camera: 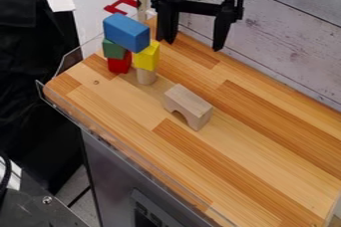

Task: Pick and put the blue rectangle and put it on the white arch

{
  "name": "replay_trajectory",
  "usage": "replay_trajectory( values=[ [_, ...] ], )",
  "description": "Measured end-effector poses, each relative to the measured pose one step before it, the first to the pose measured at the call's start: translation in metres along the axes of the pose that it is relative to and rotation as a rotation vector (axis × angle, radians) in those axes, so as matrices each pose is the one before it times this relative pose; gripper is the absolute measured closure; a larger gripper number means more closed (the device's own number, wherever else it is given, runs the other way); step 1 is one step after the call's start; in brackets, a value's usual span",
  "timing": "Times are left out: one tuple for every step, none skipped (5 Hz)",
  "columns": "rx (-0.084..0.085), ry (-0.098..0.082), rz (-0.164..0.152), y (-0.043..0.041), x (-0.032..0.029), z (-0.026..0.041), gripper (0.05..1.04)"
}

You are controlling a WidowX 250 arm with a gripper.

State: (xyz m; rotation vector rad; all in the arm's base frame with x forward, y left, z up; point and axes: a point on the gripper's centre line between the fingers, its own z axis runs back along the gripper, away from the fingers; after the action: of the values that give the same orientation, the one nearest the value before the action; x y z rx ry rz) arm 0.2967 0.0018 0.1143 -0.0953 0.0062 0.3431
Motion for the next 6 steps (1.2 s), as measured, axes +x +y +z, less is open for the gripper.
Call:
replay_trajectory(
  values=[
    [0.0058,0.0347,0.005,0.00099,-0.00253,-0.00966,0.083],
    [-0.0265,-0.0188,0.0421,0.00122,0.00357,0.00241,0.083],
    [-0.0103,-0.0221,0.0256,0.00373,0.00705,0.00666,0.083],
    [-0.0027,-0.0227,0.1357,0.00975,0.00223,0.01222,0.083],
    [-0.025,-0.066,0.2173,0.01572,0.00193,0.00518,0.083],
    [0.0187,-0.0227,0.2339,0.01405,0.00437,0.00241,0.083]
  ],
)
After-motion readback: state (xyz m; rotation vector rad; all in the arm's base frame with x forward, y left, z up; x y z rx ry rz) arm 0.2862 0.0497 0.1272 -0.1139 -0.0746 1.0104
